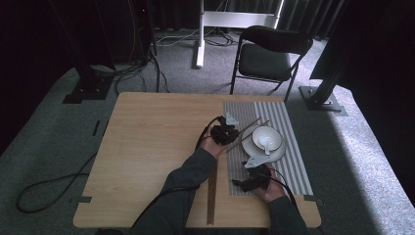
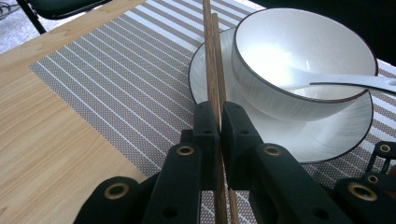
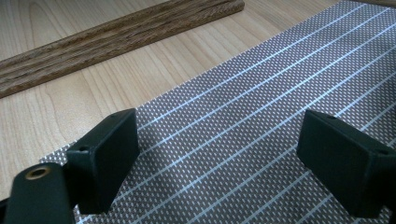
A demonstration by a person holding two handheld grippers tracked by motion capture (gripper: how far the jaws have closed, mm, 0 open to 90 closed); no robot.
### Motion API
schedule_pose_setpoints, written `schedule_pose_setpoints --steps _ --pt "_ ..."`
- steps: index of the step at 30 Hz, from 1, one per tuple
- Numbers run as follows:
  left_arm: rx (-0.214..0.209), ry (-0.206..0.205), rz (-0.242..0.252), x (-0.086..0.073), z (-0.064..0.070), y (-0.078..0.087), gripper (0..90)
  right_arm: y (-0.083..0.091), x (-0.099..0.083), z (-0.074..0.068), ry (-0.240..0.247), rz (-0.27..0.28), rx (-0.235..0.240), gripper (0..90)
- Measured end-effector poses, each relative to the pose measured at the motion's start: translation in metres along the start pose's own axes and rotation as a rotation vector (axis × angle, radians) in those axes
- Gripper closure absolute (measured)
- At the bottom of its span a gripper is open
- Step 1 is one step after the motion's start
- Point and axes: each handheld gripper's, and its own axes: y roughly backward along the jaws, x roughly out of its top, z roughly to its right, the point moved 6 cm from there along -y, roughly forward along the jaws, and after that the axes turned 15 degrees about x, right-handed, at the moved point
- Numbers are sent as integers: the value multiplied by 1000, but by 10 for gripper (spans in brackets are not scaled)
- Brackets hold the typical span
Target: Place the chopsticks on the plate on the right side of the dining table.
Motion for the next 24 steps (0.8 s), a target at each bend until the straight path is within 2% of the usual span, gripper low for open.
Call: schedule_pose_setpoints --steps 18,24 --pt "-9 -1 6 8 -1 -17 847 0 0 0 3 0 0 118" --pt "-15 -4 -6 8 0 -24 847 0 0 0 2 0 1 118"
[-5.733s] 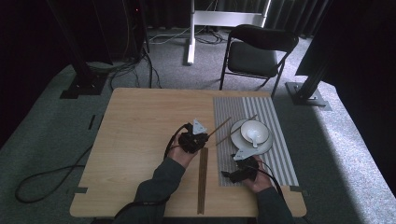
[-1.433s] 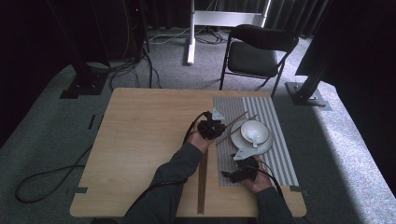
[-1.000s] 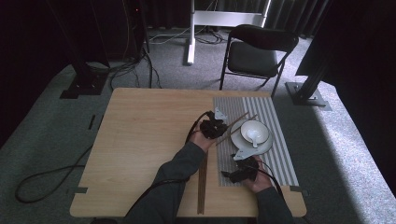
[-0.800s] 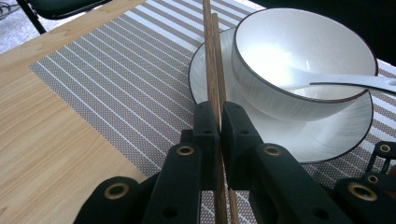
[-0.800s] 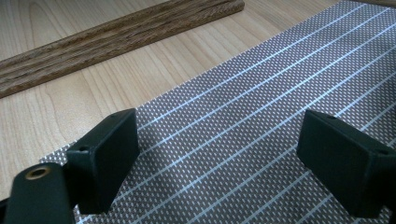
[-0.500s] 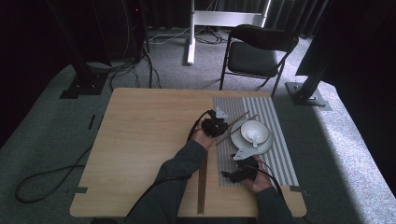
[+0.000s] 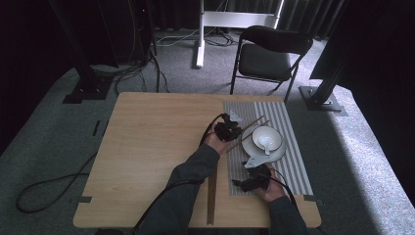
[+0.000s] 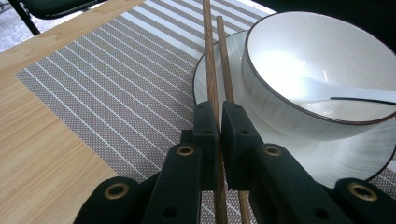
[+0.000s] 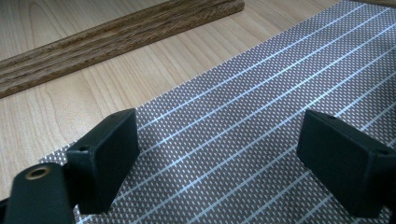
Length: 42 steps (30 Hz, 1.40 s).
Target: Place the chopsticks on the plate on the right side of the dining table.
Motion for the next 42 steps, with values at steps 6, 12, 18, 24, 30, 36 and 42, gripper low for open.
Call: schedule_pose_setpoints --steps 6,12,18,24,30,36,42 --pt "-7 -2 -5 1 3 -6 847 0 0 0 1 -1 -2 119" --pt "-14 -4 -30 -2 3 -14 847 0 0 0 1 -1 -2 118" --pt "-16 -1 -43 -2 3 -19 847 0 0 0 1 -1 -2 119" --pt "-23 8 -54 -3 4 -23 847 0 0 0 -1 -1 -2 119" --pt "-23 -1 -68 -4 5 -27 846 0 0 0 2 0 -3 118" --pt "-24 2 -80 -7 6 -30 845 0 0 0 0 -1 -2 118" --pt "-27 -8 -96 -7 7 -35 845 0 0 0 0 -1 -2 119"
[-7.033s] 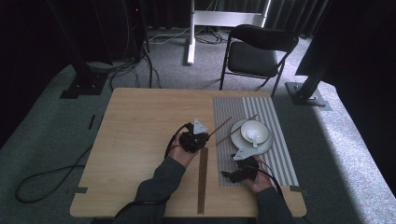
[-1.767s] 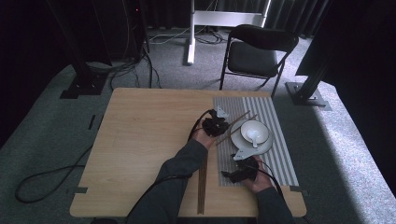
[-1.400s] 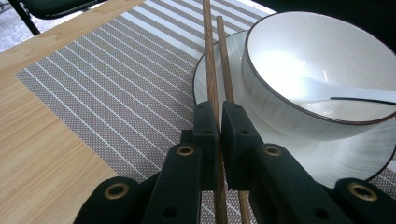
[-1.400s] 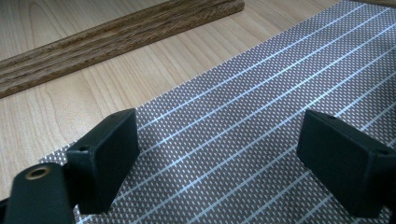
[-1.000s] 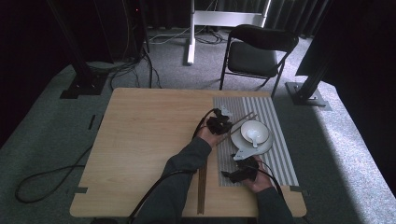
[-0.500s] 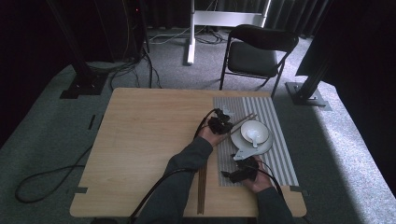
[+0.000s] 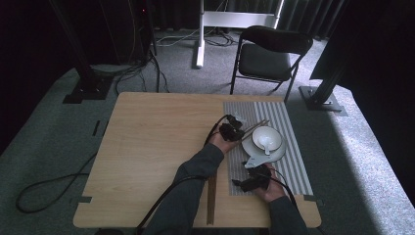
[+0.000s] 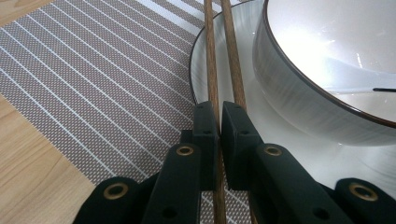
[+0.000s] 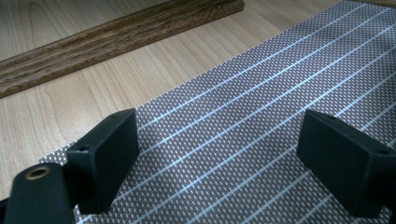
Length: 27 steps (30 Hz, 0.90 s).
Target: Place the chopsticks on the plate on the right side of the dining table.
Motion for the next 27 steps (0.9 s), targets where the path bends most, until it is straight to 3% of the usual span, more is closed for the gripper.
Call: schedule_pose_setpoints --steps 27 --pt "-19 0 -4 4 5 -7 842 0 0 0 0 0 0 119"
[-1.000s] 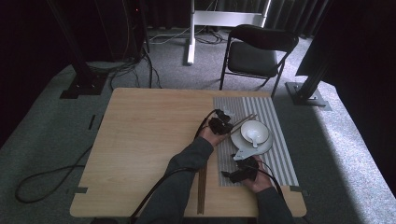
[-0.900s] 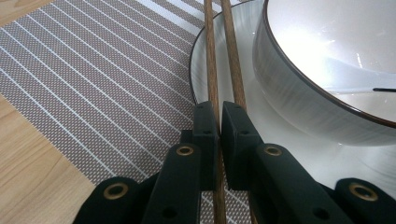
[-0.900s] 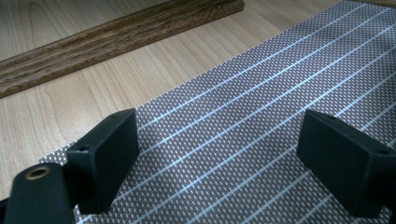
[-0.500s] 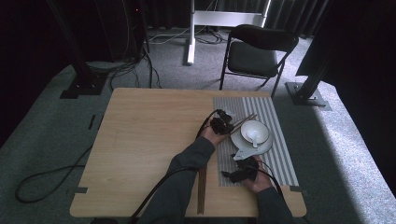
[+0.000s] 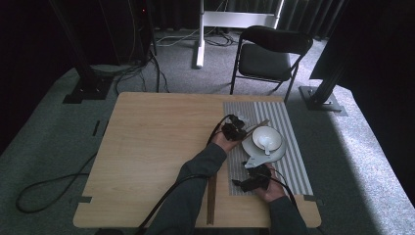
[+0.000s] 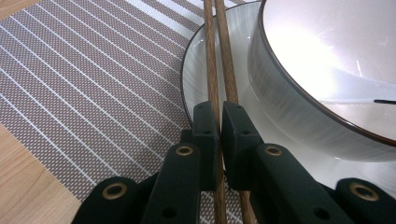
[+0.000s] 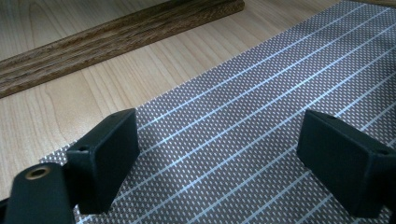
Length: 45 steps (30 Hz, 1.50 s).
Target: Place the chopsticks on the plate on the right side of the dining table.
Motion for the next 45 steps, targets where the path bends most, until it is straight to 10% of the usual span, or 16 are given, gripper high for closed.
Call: schedule_pose_setpoints --steps 25,45 --pt "-33 22 9 3 2 4 802 0 0 0 0 0 0 119" --pt "31 -7 41 -21 3 43 555 0 0 0 -1 0 0 119"
